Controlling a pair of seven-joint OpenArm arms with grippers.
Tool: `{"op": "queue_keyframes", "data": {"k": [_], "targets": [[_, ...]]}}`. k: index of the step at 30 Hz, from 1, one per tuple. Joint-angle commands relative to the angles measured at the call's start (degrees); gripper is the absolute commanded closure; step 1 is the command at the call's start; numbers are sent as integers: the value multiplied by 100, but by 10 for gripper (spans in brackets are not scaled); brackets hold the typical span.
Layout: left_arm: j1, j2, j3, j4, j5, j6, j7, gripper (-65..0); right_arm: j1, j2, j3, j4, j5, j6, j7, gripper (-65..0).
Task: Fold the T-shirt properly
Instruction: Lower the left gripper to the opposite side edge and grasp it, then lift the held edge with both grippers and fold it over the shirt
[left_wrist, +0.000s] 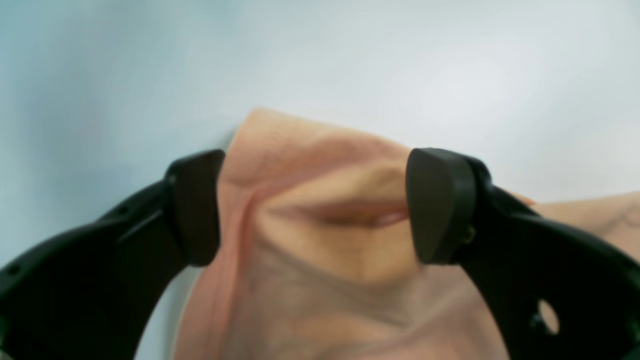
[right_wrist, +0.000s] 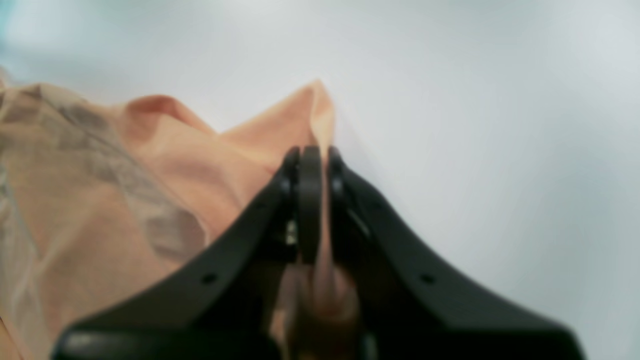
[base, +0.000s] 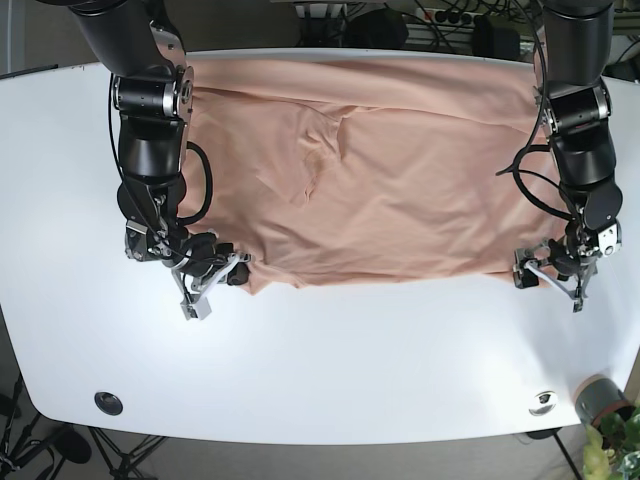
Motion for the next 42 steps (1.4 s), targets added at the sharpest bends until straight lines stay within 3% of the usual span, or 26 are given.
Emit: {"op": "queue_keyframes", "data": {"k": [1, 10, 12, 16, 22, 24, 34, 42], "targets": [[-129, -110, 6, -62, -60, -10, -108, -499, 147, 42, 11, 80, 6, 7, -12, 0], [-94, -206, -38, -299, -87, -10, -125, -497, 147, 33, 11, 80, 6, 7, -12, 0], [-85, -215, -47, -299, -87, -19, -125, -471, 147, 33, 11, 80, 6, 7, -12, 0], [-94, -215, -47, -264, -96, -19, -134, -326, 147, 15, 11, 80, 6, 7, -12, 0], [-120, -215, -47, -264, -96, -19, -319, -51, 147, 24, 11, 80, 6, 7, -4, 0], [-111, -215, -47, -264, -96, -19, -433, 0, 147, 24, 11, 80, 6, 7, 5, 0], [29, -197, -170, 307, -96, -28, -389, 0, 59, 174, 11, 599, 6, 7, -4, 0], [346, -66, -662, 1547, -96, -28, 508, 0, -99, 218, 2, 1293, -20, -2, -30, 0]]}}
